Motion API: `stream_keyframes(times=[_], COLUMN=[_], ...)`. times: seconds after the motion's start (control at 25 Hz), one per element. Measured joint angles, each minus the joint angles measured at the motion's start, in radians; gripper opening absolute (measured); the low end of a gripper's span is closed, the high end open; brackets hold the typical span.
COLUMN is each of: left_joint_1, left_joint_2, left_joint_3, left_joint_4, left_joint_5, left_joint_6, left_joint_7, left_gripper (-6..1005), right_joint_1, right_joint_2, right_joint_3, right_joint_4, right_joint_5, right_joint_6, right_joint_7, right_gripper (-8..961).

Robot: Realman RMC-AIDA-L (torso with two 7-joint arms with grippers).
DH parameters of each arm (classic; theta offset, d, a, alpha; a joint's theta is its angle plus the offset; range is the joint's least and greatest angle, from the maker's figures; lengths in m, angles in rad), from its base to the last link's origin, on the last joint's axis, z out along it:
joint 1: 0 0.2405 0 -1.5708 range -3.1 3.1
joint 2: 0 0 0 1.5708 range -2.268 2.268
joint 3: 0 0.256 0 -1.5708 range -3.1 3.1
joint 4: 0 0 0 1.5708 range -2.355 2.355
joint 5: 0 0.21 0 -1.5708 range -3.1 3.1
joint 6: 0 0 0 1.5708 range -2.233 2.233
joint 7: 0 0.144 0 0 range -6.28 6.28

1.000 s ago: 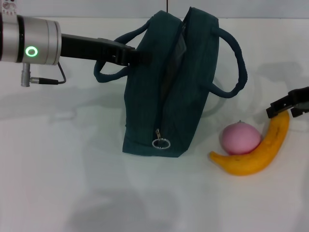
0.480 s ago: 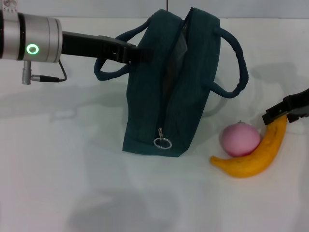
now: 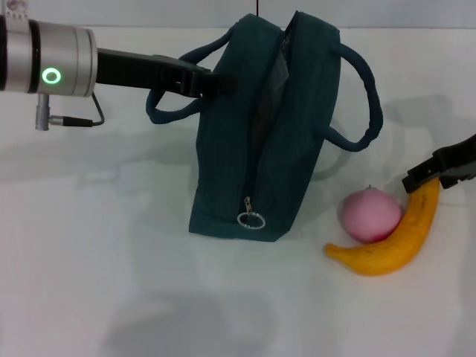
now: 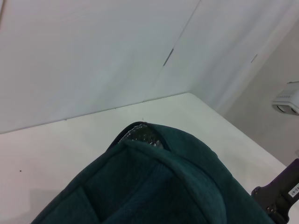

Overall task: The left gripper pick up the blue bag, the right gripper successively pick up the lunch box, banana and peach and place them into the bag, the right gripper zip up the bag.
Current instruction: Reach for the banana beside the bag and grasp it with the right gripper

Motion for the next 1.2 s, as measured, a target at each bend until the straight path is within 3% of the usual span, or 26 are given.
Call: stream_keyframes(times=[0.08, 0.64, 0.96, 1.2], left_joint_1=[0.001, 0.004, 0.005, 0.005], left_joint_2=[0.000, -0.002, -0.002, -0.002], left_joint_3=[0.000, 0.000, -0.002, -0.001], left_joint_4=[0.000, 0.000, -0.004, -0.005], left_joint_5=[-0.001, -0.003, -0.003, -0.003], left_joint_6=[0.000, 0.003, 0.003, 0.003], left_joint_7=[0.000, -0.003, -0.003, -0.006], left_gripper=[55, 55, 55, 54], right_joint_1=[0.001, 0.043, 0.077, 0.092], right_joint_2=[-0.001, -0.001, 0.008, 0.013], right_joint_3=[-0.004, -0.005, -0.008, -0.096], right_joint_4=[0.001, 0.025, 0.023, 0.012], right_joint_5=[-0.001, -0.076, -0.185, -0.221], right_joint_6=[0.001, -0.004, 0.028, 0.070], right_joint_7=[0.001, 0.004, 0.000, -0.002], right_gripper=[785, 537, 549, 550])
